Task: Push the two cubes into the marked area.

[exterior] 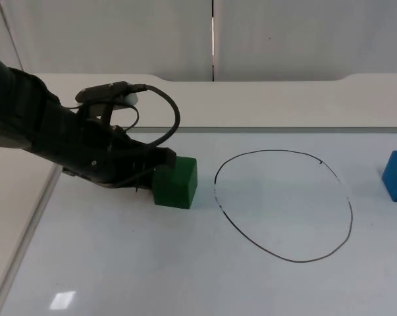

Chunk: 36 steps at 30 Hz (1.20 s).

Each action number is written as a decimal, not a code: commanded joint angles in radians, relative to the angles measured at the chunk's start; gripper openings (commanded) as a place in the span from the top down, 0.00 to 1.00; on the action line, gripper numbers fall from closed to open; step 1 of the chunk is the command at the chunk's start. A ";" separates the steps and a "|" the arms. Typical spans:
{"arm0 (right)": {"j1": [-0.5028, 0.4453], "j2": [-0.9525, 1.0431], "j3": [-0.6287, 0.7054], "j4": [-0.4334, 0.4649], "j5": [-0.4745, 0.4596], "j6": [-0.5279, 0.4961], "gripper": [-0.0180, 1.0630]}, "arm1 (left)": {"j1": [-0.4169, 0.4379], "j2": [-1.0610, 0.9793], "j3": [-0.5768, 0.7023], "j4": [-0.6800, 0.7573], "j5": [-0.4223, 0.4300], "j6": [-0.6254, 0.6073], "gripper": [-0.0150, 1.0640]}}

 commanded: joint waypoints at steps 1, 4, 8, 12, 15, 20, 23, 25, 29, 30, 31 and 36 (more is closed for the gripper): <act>-0.006 -0.002 0.003 0.000 -0.003 0.000 0.01 | -0.005 0.001 -0.004 -0.010 0.004 -0.012 0.99; -0.006 -0.002 0.003 0.000 -0.003 0.000 0.01 | -0.005 0.001 -0.004 -0.010 0.010 -0.030 0.99; -0.006 -0.002 0.003 -0.002 -0.003 0.000 0.01 | -0.005 0.001 -0.004 -0.010 0.016 -0.051 0.99; -0.006 -0.002 0.003 -0.002 -0.003 0.000 0.01 | -0.005 0.001 -0.002 -0.010 0.031 -0.053 0.99; -0.006 -0.002 0.003 -0.002 -0.003 0.000 0.01 | -0.009 0.001 -0.002 -0.010 0.039 -0.056 0.99; -0.006 -0.002 0.003 -0.002 -0.003 0.000 0.01 | -0.035 0.001 -0.002 -0.010 0.039 -0.065 0.99; -0.006 -0.002 0.003 -0.002 -0.003 0.000 0.01 | -0.050 0.001 -0.002 -0.010 0.021 -0.065 0.99; -0.006 -0.002 0.003 -0.002 -0.003 0.000 0.01 | -0.050 0.001 -0.002 -0.010 0.018 -0.065 0.99; -0.006 -0.002 0.003 -0.002 -0.003 0.000 0.01 | -0.050 0.001 -0.002 -0.010 0.017 -0.071 0.99; -0.006 -0.002 0.003 -0.002 -0.003 0.000 0.01 | -0.050 0.001 -0.002 -0.010 0.017 -0.078 0.99; -0.006 -0.002 0.003 -0.002 -0.003 0.000 0.01 | -0.054 0.001 -0.002 -0.010 0.017 -0.081 0.99; -0.006 -0.002 0.003 -0.002 -0.003 0.000 0.01 | -0.064 0.001 -0.002 -0.010 0.017 -0.081 0.99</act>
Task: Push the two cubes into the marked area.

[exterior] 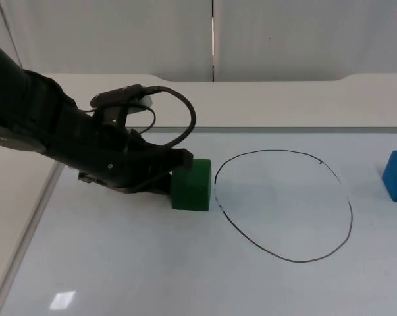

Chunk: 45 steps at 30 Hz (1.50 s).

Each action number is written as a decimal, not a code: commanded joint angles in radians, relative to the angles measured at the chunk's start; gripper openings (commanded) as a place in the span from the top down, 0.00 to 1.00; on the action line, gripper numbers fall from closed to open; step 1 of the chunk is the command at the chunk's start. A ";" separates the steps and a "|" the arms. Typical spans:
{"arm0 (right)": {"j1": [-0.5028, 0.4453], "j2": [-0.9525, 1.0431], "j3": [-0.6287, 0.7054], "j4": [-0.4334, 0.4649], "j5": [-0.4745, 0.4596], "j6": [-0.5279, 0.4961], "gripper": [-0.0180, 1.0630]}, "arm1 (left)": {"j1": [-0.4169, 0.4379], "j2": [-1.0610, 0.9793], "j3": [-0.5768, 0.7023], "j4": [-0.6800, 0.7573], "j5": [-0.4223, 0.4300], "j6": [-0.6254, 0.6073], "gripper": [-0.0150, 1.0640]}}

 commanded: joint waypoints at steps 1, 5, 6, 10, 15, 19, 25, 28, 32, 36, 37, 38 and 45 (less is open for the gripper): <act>-0.006 -0.002 0.003 -0.002 -0.003 0.000 0.01 | -0.009 0.001 -0.002 -0.010 0.000 -0.009 0.99; -0.006 -0.002 0.003 -0.002 -0.003 0.000 0.01 | -0.009 0.001 -0.002 -0.010 0.004 -0.026 0.99; -0.006 -0.002 0.003 -0.002 -0.003 0.000 0.01 | -0.009 0.001 -0.002 -0.010 0.006 -0.028 0.99; -0.006 -0.002 0.003 -0.002 -0.003 0.000 0.01 | -0.009 0.001 -0.002 -0.010 0.013 -0.029 0.99; -0.006 -0.002 0.003 -0.002 -0.003 0.000 0.01 | -0.009 0.001 -0.002 -0.010 0.018 -0.038 0.99; -0.006 -0.002 0.003 -0.002 -0.003 0.000 0.01 | -0.009 0.001 -0.002 -0.010 0.020 -0.055 0.99; -0.006 -0.002 0.003 -0.002 -0.003 0.000 0.01 | -0.013 0.001 -0.002 -0.010 0.021 -0.073 0.99; -0.006 -0.002 0.003 -0.002 -0.003 0.000 0.01 | -0.034 0.001 -0.002 -0.010 0.021 -0.073 0.99; -0.006 -0.002 0.003 -0.002 -0.003 0.000 0.01 | -0.047 0.001 -0.002 -0.010 0.011 -0.073 0.99; -0.006 -0.002 0.003 -0.002 -0.003 0.000 0.01 | -0.047 0.001 -0.002 -0.010 0.011 -0.073 0.99; -0.006 -0.002 0.003 -0.002 -0.003 0.000 0.01 | -0.049 0.001 -0.002 -0.010 0.011 -0.075 0.99; -0.006 -0.002 0.003 -0.002 -0.003 0.000 0.01 | -0.048 0.001 -0.002 -0.010 0.013 -0.078 0.99; -0.006 -0.002 0.003 -0.002 -0.003 0.000 0.01 | -0.062 0.001 -0.002 -0.010 0.013 -0.081 0.99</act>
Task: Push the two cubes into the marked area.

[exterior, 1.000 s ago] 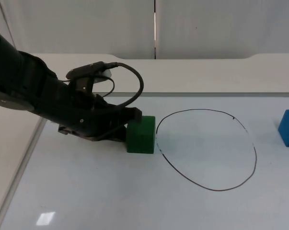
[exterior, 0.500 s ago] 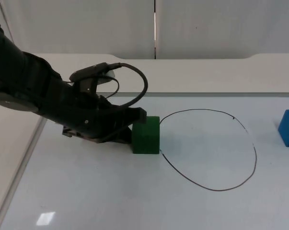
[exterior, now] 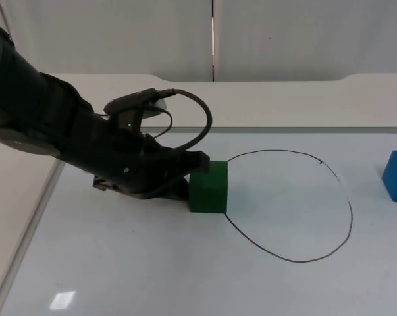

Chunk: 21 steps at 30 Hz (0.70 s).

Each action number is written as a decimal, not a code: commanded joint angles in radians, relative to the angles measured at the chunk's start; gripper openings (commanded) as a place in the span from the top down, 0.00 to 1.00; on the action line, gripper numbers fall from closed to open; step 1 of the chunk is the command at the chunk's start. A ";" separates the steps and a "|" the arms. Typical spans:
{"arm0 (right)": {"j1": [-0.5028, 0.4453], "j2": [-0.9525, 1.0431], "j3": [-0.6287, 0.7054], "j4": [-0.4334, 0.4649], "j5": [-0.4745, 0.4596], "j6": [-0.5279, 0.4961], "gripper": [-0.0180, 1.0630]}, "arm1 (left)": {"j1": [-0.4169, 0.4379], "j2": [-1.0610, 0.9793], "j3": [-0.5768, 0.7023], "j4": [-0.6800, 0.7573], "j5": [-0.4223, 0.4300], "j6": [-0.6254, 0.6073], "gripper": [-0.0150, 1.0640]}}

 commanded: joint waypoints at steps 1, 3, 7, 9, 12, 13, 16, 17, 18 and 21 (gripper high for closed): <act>-0.006 -0.002 0.003 -0.002 -0.003 0.000 0.01 | -0.014 0.001 -0.002 -0.010 0.005 -0.008 0.99; -0.006 -0.002 0.003 -0.002 -0.003 0.000 0.01 | -0.019 0.001 -0.002 -0.010 0.005 -0.018 0.99; -0.006 -0.002 0.003 -0.002 -0.003 0.000 0.01 | -0.019 0.001 -0.002 -0.010 0.005 -0.044 0.99; -0.006 -0.002 0.003 -0.002 -0.003 0.000 0.01 | -0.019 0.001 -0.002 -0.010 0.005 -0.045 0.99; -0.006 -0.002 0.003 -0.002 -0.003 0.000 0.01 | -0.019 0.001 -0.002 -0.010 0.005 -0.060 0.99; -0.006 -0.002 0.003 -0.002 -0.003 0.000 0.01 | -0.019 0.001 -0.002 -0.010 0.005 -0.060 0.99; -0.006 -0.002 0.003 -0.002 -0.003 0.000 0.01 | -0.019 0.001 -0.002 -0.010 0.007 -0.088 0.99; -0.006 -0.002 0.003 -0.002 -0.003 0.000 0.01 | -0.019 0.001 -0.002 -0.010 0.012 -0.090 0.99; -0.006 -0.002 0.003 -0.002 -0.003 0.000 0.01 | -0.019 0.001 -0.002 -0.010 0.012 -0.090 0.99; -0.006 -0.002 0.003 -0.002 -0.003 0.000 0.01 | -0.030 0.001 -0.002 -0.010 0.021 -0.112 0.99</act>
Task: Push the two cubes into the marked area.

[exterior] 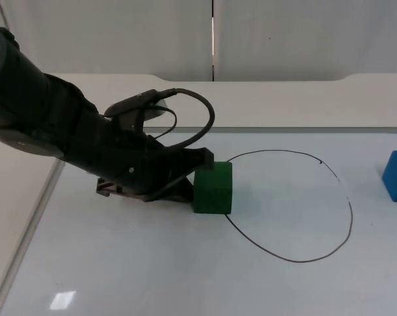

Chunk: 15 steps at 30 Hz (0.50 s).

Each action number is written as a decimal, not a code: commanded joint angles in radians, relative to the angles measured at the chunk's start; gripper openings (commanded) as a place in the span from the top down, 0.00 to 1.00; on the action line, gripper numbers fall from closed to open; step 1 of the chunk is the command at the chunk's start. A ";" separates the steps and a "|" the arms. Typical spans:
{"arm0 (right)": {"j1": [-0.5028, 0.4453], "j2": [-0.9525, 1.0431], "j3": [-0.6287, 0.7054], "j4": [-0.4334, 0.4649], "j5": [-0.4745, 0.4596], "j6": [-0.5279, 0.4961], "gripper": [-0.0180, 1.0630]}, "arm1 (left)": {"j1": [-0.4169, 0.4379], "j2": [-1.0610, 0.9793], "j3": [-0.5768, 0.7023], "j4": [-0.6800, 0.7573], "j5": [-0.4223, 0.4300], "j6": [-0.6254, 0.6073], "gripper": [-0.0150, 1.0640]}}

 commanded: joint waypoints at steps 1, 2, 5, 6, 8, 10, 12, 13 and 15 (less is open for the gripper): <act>-0.006 -0.002 0.003 -0.002 -0.003 0.000 0.01 | -0.029 0.001 -0.002 -0.010 0.016 -0.023 0.99; -0.006 -0.002 0.003 -0.002 -0.003 0.000 0.01 | -0.029 0.001 -0.002 -0.010 0.016 -0.023 0.99; -0.006 -0.002 0.003 -0.002 -0.003 0.000 0.01 | -0.059 0.001 -0.002 -0.010 -0.008 -0.023 0.99; -0.006 -0.002 0.003 -0.002 -0.003 0.000 0.01 | -0.067 0.001 -0.002 -0.010 -0.023 -0.023 0.99; -0.006 -0.002 0.003 -0.002 -0.003 0.000 0.01 | -0.075 0.001 -0.002 -0.010 -0.050 -0.019 0.99; -0.006 -0.002 0.003 -0.002 -0.003 0.000 0.01 | -0.082 0.001 -0.002 -0.010 -0.076 -0.016 0.99; -0.006 -0.002 0.003 -0.002 -0.003 0.000 0.01 | -0.082 0.001 -0.002 -0.010 -0.076 -0.016 0.99; -0.006 -0.002 0.003 -0.002 -0.003 0.000 0.01 | -0.082 0.001 -0.002 -0.010 -0.076 -0.016 0.99; -0.006 -0.002 0.003 -0.002 -0.003 0.000 0.01 | -0.082 0.001 -0.002 -0.010 -0.075 -0.014 0.99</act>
